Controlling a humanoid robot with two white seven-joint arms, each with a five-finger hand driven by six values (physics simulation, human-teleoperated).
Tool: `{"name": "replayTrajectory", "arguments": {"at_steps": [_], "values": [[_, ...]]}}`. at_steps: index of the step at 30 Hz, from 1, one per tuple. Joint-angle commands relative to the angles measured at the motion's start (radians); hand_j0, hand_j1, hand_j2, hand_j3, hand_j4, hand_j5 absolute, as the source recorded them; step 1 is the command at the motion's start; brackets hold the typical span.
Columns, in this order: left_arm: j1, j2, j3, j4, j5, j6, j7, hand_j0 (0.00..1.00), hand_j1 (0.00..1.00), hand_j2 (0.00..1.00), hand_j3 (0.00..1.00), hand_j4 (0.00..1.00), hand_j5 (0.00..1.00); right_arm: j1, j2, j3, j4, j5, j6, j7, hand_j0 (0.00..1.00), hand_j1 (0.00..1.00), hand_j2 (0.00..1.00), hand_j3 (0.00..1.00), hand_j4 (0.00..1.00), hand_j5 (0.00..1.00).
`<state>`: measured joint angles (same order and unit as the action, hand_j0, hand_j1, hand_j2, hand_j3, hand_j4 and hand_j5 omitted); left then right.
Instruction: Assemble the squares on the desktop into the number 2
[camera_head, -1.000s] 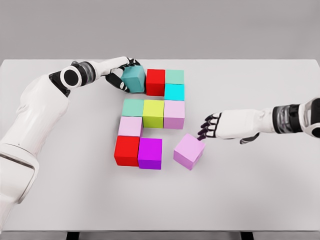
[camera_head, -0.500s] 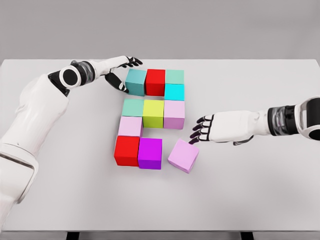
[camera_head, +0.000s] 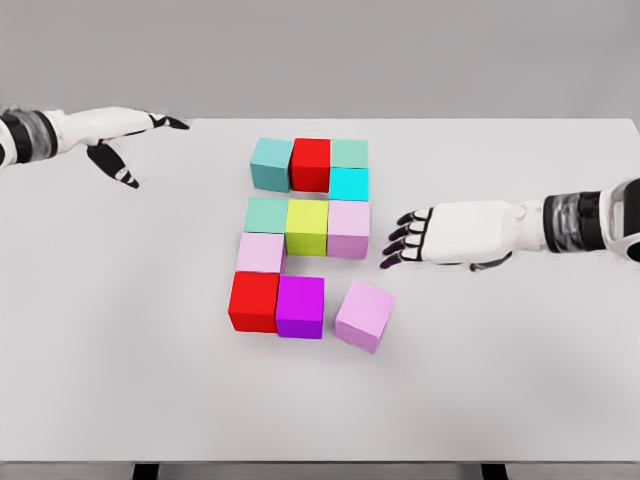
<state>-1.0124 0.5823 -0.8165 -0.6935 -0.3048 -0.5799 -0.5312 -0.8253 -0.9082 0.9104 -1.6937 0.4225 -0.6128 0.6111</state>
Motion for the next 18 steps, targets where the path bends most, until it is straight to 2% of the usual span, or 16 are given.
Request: {"name": "replayTrajectory", "arguments": {"at_steps": [1,4,6,9,12,18], "values": [[0.0,0.031,-0.046,-0.021,0.009,-0.031,-0.001,1.0,1.0,1.0,1.0,1.0,1.0,0.0,-0.026,-0.016,0.017,-0.008,0.002,0.0,1.0,1.0,1.0,1.0,1.0,1.0],[0.0,0.008,-0.053,-0.02,-0.002,-0.031,-0.001,1.0,1.0,1.0,1.0,1.0,1.0,-0.017,-0.107,-0.015,0.002,-0.008,0.002,0.0,1.0,1.0,1.0,1.0,1.0,1.0],[0.0,-0.024,-0.053,-0.011,-0.065,-0.031,-0.001,1.0,1.0,1.0,1.0,1.0,1.0,-0.009,-0.161,-0.008,-0.037,-0.008,0.002,0.0,1.0,1.0,1.0,1.0,1.0,1.0],[0.002,-0.062,-0.053,-0.006,-0.103,-0.031,-0.001,1.0,1.0,1.0,1.0,1.0,1.0,0.014,-0.196,0.031,-0.041,-0.007,0.002,0.0,1.0,1.0,1.0,1.0,1.0,1.0],[0.003,-0.084,-0.053,-0.007,-0.122,-0.031,-0.001,1.0,1.0,1.0,1.0,1.0,1.0,0.044,-0.196,0.071,-0.063,-0.007,0.002,0.0,1.0,1.0,1.0,1.0,1.0,1.0],[0.003,-0.117,-0.053,-0.007,-0.123,-0.031,-0.001,1.0,1.0,1.0,1.0,1.0,1.0,0.08,-0.15,0.073,-0.063,-0.005,0.002,0.0,1.0,1.0,1.0,1.0,1.0,1.0]]}}
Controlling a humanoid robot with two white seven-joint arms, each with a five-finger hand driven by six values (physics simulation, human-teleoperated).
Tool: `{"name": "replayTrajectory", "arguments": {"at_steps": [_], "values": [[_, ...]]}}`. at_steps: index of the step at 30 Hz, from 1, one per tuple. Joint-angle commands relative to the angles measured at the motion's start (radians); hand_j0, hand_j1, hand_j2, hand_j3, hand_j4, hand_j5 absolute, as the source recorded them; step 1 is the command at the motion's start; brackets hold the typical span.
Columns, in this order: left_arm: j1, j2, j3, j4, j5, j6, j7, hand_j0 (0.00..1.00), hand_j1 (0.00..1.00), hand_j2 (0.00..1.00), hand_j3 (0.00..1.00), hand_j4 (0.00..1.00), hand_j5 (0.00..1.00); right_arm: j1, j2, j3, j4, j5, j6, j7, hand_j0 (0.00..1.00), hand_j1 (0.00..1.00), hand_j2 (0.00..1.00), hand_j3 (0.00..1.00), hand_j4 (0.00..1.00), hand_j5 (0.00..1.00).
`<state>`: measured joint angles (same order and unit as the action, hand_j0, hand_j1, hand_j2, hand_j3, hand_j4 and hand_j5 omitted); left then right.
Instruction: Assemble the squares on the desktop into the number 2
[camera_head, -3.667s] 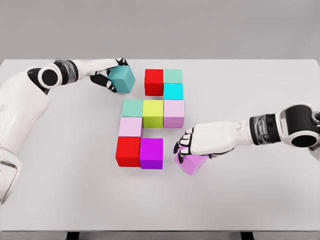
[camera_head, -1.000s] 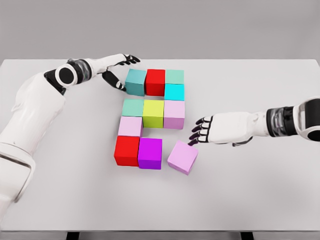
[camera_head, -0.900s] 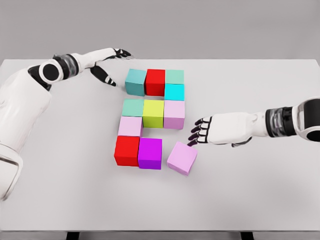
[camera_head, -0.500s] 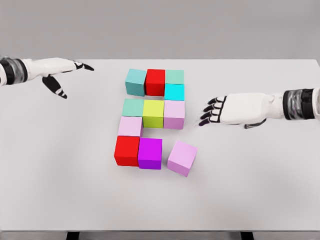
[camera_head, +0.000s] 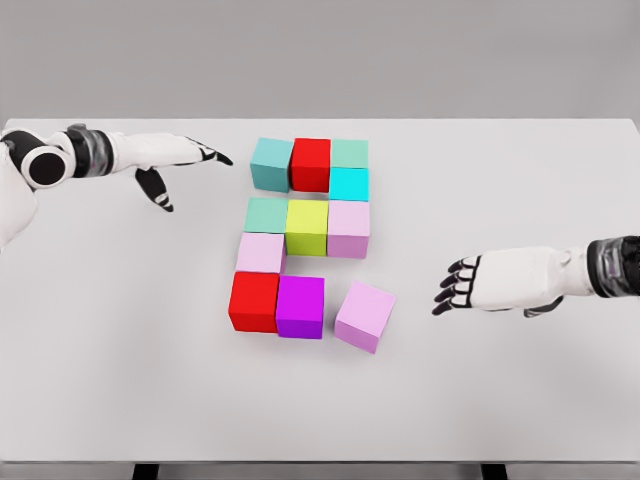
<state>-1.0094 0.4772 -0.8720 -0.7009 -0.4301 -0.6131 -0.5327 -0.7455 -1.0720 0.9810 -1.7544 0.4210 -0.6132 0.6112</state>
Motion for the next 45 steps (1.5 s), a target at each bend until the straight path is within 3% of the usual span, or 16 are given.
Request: {"name": "replayTrajectory", "arguments": {"at_steps": [1,32,42,45], "values": [[0.002,-0.015,0.002,0.0,0.002,0.002,0.0,1.0,1.0,1.0,1.0,1.0,1.0,-0.002,0.018,0.002,-0.002,-0.004,0.002,0.0,1.0,1.0,1.0,1.0,1.0,1.0],[0.005,-0.051,0.004,-0.002,-0.009,0.002,0.002,1.0,1.0,1.0,1.0,1.0,1.0,-0.045,0.135,0.002,-0.002,-0.005,0.002,0.0,1.0,1.0,1.0,1.0,1.0,1.0],[0.002,0.001,0.018,0.024,0.045,0.002,0.01,1.0,1.0,1.0,1.0,1.0,1.0,-0.052,0.153,0.004,-0.002,-0.005,0.002,0.0,1.0,1.0,1.0,1.0,1.0,1.0],[0.012,0.058,0.016,0.001,0.08,0.002,0.01,1.0,1.0,1.0,1.0,1.0,1.0,-0.054,0.156,0.004,-0.002,-0.005,0.002,0.0,1.0,1.0,1.0,1.0,1.0,1.0]]}}
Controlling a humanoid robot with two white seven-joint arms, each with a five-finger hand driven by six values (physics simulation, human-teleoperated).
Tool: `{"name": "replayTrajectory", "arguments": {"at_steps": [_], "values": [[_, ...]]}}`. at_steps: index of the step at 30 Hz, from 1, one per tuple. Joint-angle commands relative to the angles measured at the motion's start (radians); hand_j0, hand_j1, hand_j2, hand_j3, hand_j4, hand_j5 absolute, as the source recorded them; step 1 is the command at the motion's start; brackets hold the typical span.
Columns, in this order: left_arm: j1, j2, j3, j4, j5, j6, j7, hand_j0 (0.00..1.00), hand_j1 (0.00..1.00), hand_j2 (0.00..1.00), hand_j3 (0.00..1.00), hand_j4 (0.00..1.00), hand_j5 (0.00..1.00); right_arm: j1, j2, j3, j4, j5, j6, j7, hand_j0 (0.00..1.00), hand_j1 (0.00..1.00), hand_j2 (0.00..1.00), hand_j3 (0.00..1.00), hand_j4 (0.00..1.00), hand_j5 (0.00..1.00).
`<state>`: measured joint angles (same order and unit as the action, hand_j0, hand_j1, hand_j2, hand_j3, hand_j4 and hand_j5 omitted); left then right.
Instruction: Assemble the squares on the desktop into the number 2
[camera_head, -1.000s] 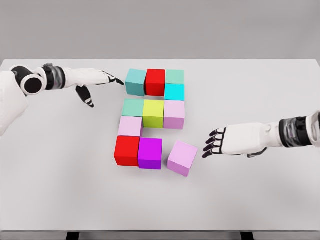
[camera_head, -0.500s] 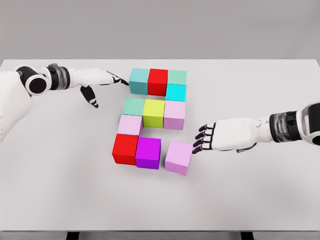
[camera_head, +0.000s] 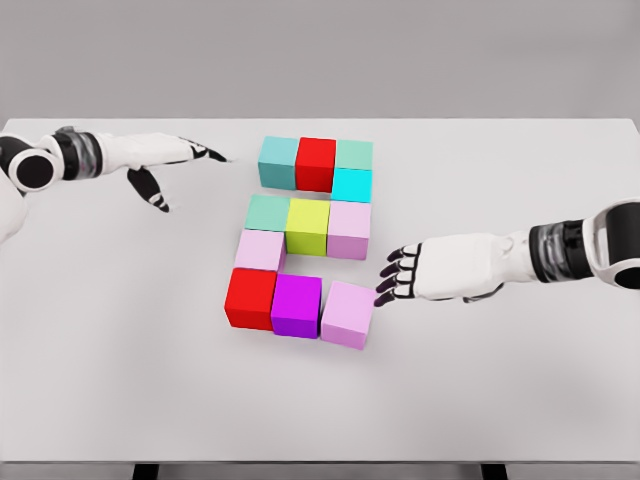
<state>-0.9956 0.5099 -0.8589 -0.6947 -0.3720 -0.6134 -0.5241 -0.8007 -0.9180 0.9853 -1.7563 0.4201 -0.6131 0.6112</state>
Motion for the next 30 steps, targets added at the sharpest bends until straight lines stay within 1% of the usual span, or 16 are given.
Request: {"name": "replayTrajectory", "arguments": {"at_steps": [1,2,3,5,6,9,19,25,28,30], "values": [[0.002,0.062,0.003,-0.015,0.08,0.003,0.0,1.0,1.0,1.0,1.0,1.0,1.0,0.0,0.004,0.0,0.0,-0.004,0.002,0.0,1.0,1.0,1.0,1.0,1.0,1.0],[0.008,0.085,0.003,-0.011,0.12,0.003,-0.002,1.0,1.0,1.0,1.0,1.0,1.0,0.0,0.007,0.0,0.0,-0.004,0.002,0.0,1.0,1.0,1.0,1.0,1.0,1.0],[0.021,0.096,0.003,-0.009,0.13,0.003,-0.002,1.0,1.0,1.0,1.0,1.0,1.0,0.0,0.007,0.0,0.0,-0.004,0.002,0.0,1.0,1.0,1.0,1.0,1.0,1.0],[0.051,0.096,0.001,-0.022,0.131,0.003,-0.005,1.0,1.0,1.0,1.0,1.0,1.0,0.0,0.01,0.0,0.0,-0.004,0.002,0.0,1.0,1.0,1.0,1.0,1.0,1.0],[0.052,0.096,0.001,-0.032,0.131,0.003,-0.005,1.0,1.0,1.0,1.0,1.0,1.0,0.0,0.01,0.0,0.0,-0.004,0.002,0.0,1.0,1.0,1.0,1.0,1.0,1.0],[0.074,0.094,0.001,-0.02,0.13,0.003,-0.005,1.0,1.0,1.0,1.0,1.0,1.0,-0.005,0.01,0.0,0.0,-0.004,0.002,0.0,1.0,1.0,1.0,1.0,1.0,1.0],[0.084,0.09,-0.003,-0.02,0.127,0.003,-0.005,1.0,1.0,1.0,1.0,1.0,1.0,-0.018,0.016,-0.002,0.001,-0.004,0.002,0.0,1.0,1.0,1.0,1.0,1.0,1.0],[0.084,0.096,-0.003,-0.02,0.127,0.003,-0.005,1.0,1.0,1.0,1.0,1.0,1.0,-0.023,0.001,-0.004,0.006,-0.004,0.002,0.0,1.0,1.0,1.0,1.0,1.0,1.0],[0.084,0.096,-0.003,-0.022,0.127,0.003,-0.005,1.0,1.0,1.0,1.0,1.0,1.0,-0.017,-0.007,0.004,0.009,-0.004,0.002,0.0,1.0,1.0,1.0,1.0,1.0,1.0],[0.087,0.099,-0.003,-0.02,0.128,0.003,-0.005,1.0,1.0,1.0,1.0,1.0,1.0,-0.017,-0.007,0.03,0.018,0.005,0.002,0.0,1.0,1.0,1.0,1.0,1.0,1.0]]}}
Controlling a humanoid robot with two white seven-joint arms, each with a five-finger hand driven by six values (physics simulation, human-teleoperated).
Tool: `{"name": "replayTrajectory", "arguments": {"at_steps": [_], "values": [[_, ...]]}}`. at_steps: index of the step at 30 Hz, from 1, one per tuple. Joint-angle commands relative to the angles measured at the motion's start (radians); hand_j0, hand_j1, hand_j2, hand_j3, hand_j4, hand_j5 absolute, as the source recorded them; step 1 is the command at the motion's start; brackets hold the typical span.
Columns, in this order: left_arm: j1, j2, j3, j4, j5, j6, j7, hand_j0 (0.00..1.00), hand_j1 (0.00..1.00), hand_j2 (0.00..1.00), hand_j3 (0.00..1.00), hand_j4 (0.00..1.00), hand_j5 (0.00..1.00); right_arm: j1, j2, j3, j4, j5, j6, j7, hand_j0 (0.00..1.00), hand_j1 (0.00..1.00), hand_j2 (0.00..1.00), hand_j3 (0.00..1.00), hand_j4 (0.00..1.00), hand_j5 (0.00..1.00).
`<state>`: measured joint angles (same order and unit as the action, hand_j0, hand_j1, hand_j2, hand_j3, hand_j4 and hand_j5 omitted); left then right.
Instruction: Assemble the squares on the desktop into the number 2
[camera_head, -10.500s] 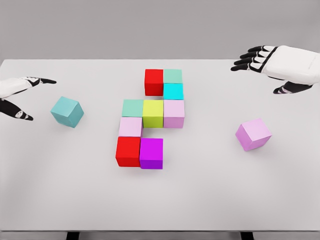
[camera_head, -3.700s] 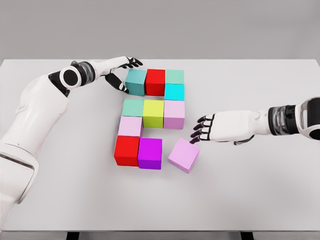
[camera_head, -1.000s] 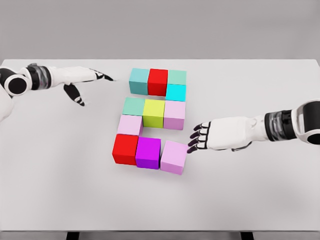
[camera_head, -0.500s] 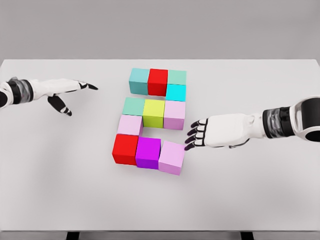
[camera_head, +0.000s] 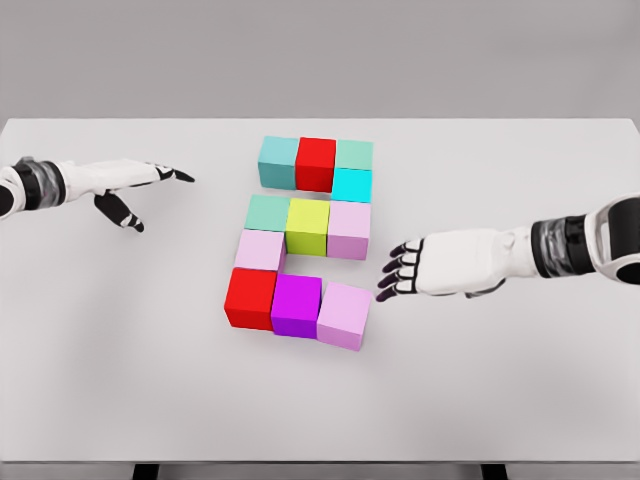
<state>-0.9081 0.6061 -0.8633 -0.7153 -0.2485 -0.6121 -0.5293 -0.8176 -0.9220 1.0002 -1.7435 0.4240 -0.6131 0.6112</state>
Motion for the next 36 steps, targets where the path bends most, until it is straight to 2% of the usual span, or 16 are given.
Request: {"name": "replayTrajectory", "arguments": {"at_steps": [1,17,30,32,33,34,36], "values": [[0.0,0.001,0.001,0.0,0.005,0.001,0.0,1.0,1.0,1.0,1.0,1.0,1.0,0.0,-0.001,0.015,0.009,0.002,0.002,0.0,1.0,1.0,1.0,1.0,1.0,1.0],[0.009,-0.005,0.001,-0.003,0.003,0.001,-0.002,1.0,1.0,1.0,1.0,1.0,1.0,-0.009,0.034,0.015,0.013,0.01,0.002,0.0,1.0,1.0,1.0,1.0,1.0,1.0],[0.011,-0.005,0.0,-0.006,0.001,0.001,-0.003,1.0,1.0,1.0,1.0,1.0,1.0,-0.034,0.02,-0.002,0.019,0.004,0.002,0.0,1.0,1.0,1.0,1.0,1.0,1.0],[0.009,-0.005,0.0,-0.004,0.001,0.001,-0.003,1.0,1.0,1.0,1.0,1.0,1.0,-0.055,0.012,-0.014,0.058,-0.001,0.002,0.0,1.0,1.0,1.0,1.0,1.0,1.0],[0.011,-0.005,0.0,-0.004,0.001,0.001,-0.003,1.0,1.0,1.0,1.0,1.0,1.0,-0.06,-0.011,-0.067,0.11,-0.011,0.002,0.0,1.0,1.0,1.0,1.0,1.0,1.0],[0.011,-0.005,0.0,-0.004,0.001,0.001,-0.003,1.0,1.0,1.0,1.0,1.0,1.0,-0.058,-0.017,-0.136,0.185,-0.074,0.002,0.0,1.0,1.0,1.0,1.0,1.0,1.0],[0.011,-0.005,0.0,-0.004,0.001,0.001,-0.003,1.0,1.0,1.0,1.0,1.0,1.0,-0.057,-0.02,-0.169,0.346,-0.277,0.002,0.0,1.0,1.0,1.0,1.0,1.0,1.0]]}}
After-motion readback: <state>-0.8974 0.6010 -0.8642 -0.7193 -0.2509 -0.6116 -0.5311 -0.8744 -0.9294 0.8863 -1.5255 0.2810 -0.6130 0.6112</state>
